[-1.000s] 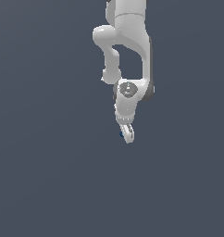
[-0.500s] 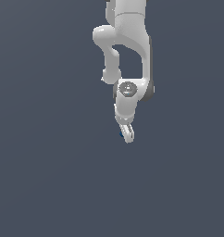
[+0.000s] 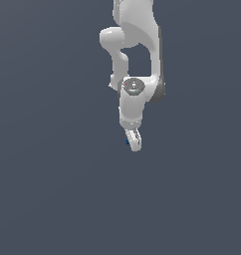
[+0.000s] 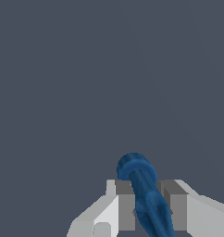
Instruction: Pick up the object and move it to a goal position.
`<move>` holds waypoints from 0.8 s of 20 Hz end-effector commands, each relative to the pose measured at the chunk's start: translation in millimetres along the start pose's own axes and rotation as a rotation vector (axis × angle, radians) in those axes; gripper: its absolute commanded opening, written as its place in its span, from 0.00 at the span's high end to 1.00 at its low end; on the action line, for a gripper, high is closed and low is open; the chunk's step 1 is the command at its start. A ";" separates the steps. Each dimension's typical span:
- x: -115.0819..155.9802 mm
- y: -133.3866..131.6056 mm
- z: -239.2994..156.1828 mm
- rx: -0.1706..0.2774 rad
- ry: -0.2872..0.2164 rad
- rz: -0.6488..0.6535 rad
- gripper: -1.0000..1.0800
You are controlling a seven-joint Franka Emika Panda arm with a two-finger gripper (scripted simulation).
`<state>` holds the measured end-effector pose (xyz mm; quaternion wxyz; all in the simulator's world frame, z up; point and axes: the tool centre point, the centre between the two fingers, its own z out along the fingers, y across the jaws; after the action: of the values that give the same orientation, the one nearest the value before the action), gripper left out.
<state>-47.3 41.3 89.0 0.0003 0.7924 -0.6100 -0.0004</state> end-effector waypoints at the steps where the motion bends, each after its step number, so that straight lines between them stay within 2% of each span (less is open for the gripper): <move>1: 9.1 -2.7 -19.4 0.001 0.000 0.001 1.00; 10: 48.4 -16.4 -104.3 0.000 0.001 0.001 1.00; 16: 66.6 -24.4 -144.3 0.000 0.001 0.001 1.00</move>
<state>-9.1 -13.6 224.3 0.0000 0.7919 -0.6106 0.0008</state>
